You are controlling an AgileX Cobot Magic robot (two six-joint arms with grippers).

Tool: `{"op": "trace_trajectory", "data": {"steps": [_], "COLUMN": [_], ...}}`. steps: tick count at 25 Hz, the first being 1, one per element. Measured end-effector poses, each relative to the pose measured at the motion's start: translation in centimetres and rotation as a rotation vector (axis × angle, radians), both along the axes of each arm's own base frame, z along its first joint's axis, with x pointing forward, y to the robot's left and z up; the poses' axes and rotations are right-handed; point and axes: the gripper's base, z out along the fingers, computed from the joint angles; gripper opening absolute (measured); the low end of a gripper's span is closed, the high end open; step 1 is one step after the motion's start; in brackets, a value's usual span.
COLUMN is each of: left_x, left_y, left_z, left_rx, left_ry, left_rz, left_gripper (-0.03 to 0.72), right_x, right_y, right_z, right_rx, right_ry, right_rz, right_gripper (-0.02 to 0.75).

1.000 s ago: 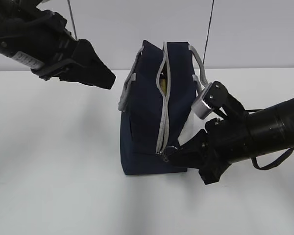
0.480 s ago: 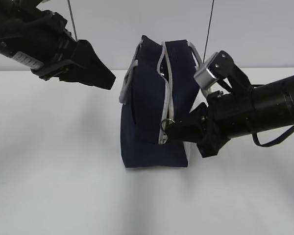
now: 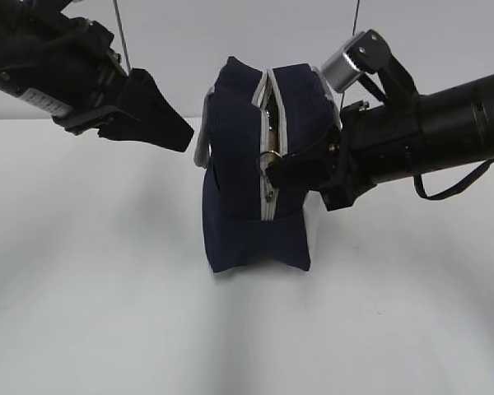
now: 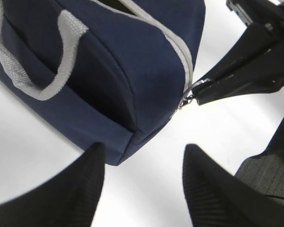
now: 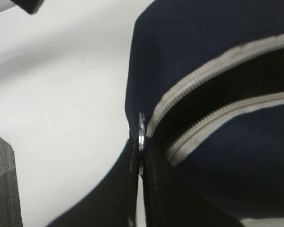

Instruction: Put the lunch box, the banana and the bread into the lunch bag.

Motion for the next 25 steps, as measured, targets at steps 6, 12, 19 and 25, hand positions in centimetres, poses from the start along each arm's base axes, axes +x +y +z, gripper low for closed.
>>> {"op": "trace_trajectory", "data": {"steps": [6,12,19,25], "left_x": [0.0,0.0,0.0,-0.1], "left_y": [0.0,0.0,0.0,-0.1], "left_z": [0.0,0.0,0.0,-0.5], "left_rx": [0.000,0.002,0.003,0.005], "left_ry": [-0.001,-0.004,-0.007,-0.035], "left_rz": [-0.001,-0.004,-0.005,-0.053], "left_gripper": [0.380,0.380,0.380,0.380], "right_x": [0.6,1.3,1.9,2.1], "right_y": [0.2,0.3,0.4,0.4], "right_z": [2.2,3.9,5.1,5.7], "right_rx": [0.020,0.035,0.043,0.050], "right_ry": [-0.066,-0.112,-0.148,-0.150], "right_rz": [0.000,-0.002,-0.015,-0.023], "right_gripper": [-0.016,-0.016,-0.016,-0.016]}}
